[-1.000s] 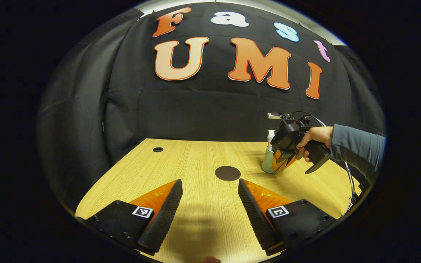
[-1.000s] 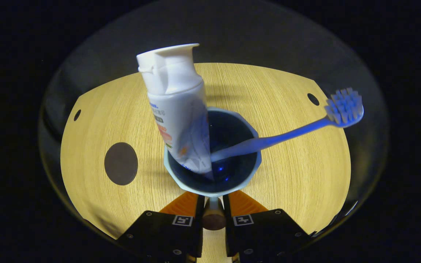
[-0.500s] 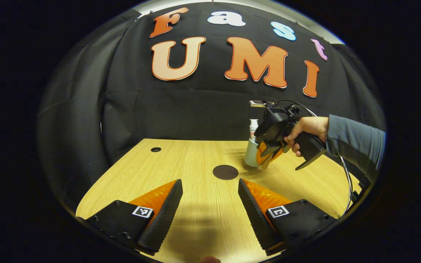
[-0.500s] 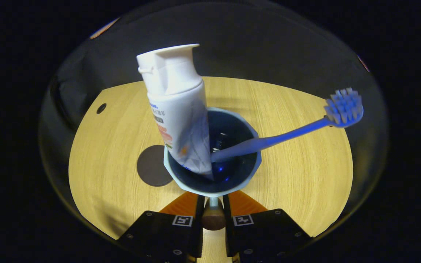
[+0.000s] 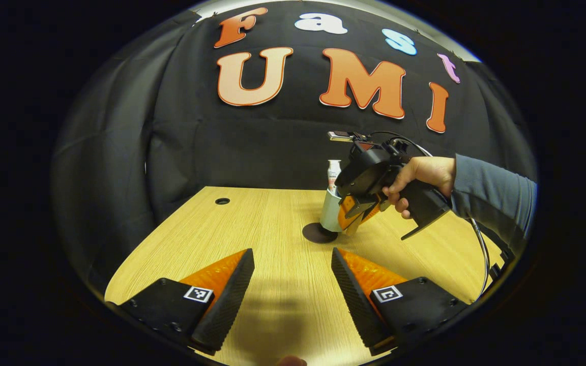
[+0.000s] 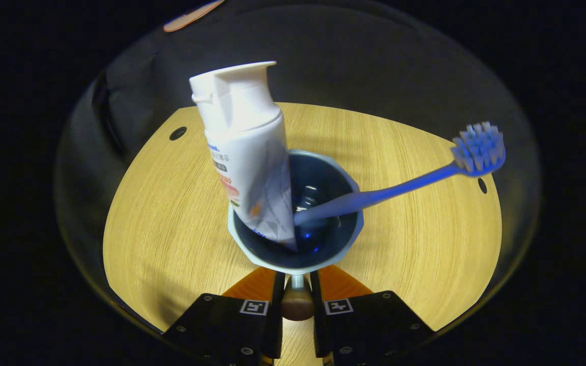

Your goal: Put the toothbrush and toothpaste on the desktop into the cup, then pick up the cup and place it on the coaster on the desktop.

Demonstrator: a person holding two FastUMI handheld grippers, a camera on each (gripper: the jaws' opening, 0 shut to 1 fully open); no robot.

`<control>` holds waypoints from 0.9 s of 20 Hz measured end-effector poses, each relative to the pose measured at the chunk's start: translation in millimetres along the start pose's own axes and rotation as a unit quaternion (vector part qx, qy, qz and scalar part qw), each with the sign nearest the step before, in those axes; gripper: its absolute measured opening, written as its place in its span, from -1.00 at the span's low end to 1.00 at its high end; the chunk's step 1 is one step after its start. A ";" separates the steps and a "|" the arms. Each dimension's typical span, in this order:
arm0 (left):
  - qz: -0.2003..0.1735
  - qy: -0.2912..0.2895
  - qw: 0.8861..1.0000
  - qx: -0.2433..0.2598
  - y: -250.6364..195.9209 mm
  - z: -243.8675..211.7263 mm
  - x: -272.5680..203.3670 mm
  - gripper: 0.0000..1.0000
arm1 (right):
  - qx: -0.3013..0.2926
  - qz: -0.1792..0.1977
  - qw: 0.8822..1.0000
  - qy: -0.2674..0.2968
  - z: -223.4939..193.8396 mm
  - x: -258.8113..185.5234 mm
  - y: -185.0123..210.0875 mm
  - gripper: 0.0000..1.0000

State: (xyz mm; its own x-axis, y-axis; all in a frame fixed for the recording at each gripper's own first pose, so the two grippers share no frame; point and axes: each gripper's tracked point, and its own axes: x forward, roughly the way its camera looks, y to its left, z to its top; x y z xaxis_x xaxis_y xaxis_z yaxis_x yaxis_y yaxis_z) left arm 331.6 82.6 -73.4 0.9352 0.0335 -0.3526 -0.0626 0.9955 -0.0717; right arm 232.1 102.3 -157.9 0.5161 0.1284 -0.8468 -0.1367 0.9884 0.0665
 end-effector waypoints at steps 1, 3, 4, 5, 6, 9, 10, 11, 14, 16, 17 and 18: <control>0.001 0.000 1.000 0.000 1.5 -0.5 1.1 0.96 | -0.002 0.002 1.000 0.001 -0.6 0.2 0.3 -0.50; 0.003 -0.001 1.000 -0.001 4.2 -1.3 0.6 0.96 | -0.010 0.003 1.000 0.001 -0.9 1.0 0.7 -0.50; 0.006 -0.001 1.000 -0.002 4.9 -2.4 -0.6 0.96 | -0.014 0.004 1.000 0.004 -2.6 2.1 0.8 -0.50; 0.006 -0.001 1.000 -0.003 5.2 -2.0 -0.2 0.96 | -0.017 0.004 1.000 0.007 -4.0 3.0 1.0 -0.50; 0.008 -0.001 1.000 -0.005 6.0 -2.9 -0.8 0.97 | -0.020 0.005 1.000 0.012 -5.1 3.2 1.6 -0.50; 0.010 0.000 1.000 -0.007 7.3 -3.9 -3.0 0.96 | 0.007 0.010 1.000 0.029 -2.1 -0.2 1.4 -0.40; 0.011 -0.003 1.000 -0.007 8.0 -4.1 -2.9 0.96 | 0.014 0.016 0.999 0.030 2.5 -5.7 0.6 -0.47; 0.012 -0.006 1.000 -0.008 8.4 -3.5 -2.9 0.96 | 0.015 0.019 0.999 0.024 7.7 -10.1 -2.9 -0.42; 0.011 -0.008 1.000 -0.018 7.8 -5.3 -2.8 0.96 | 0.009 0.021 1.000 0.003 15.6 -21.4 -7.2 -0.25; 0.010 -0.009 1.000 -0.024 7.9 -4.6 -3.8 0.96 | 0.001 0.021 1.000 -0.012 16.7 -31.4 -12.0 0.04; 0.009 -0.011 1.000 -0.026 7.9 -3.9 -3.5 0.96 | -0.004 0.020 1.000 -0.021 16.0 -37.0 -16.7 0.21; 0.008 -0.011 1.000 -0.027 7.9 -5.0 -2.2 0.96 | -0.008 0.019 0.999 -0.032 14.0 -42.5 -20.9 0.29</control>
State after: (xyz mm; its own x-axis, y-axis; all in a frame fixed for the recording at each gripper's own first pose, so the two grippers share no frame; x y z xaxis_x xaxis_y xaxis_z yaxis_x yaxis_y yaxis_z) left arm 327.3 90.0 -77.9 0.9416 0.0522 -0.3328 -0.0961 0.9885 -0.1168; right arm 224.8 77.3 -115.9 0.5629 0.1712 -0.8086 -0.1709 0.9813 0.0888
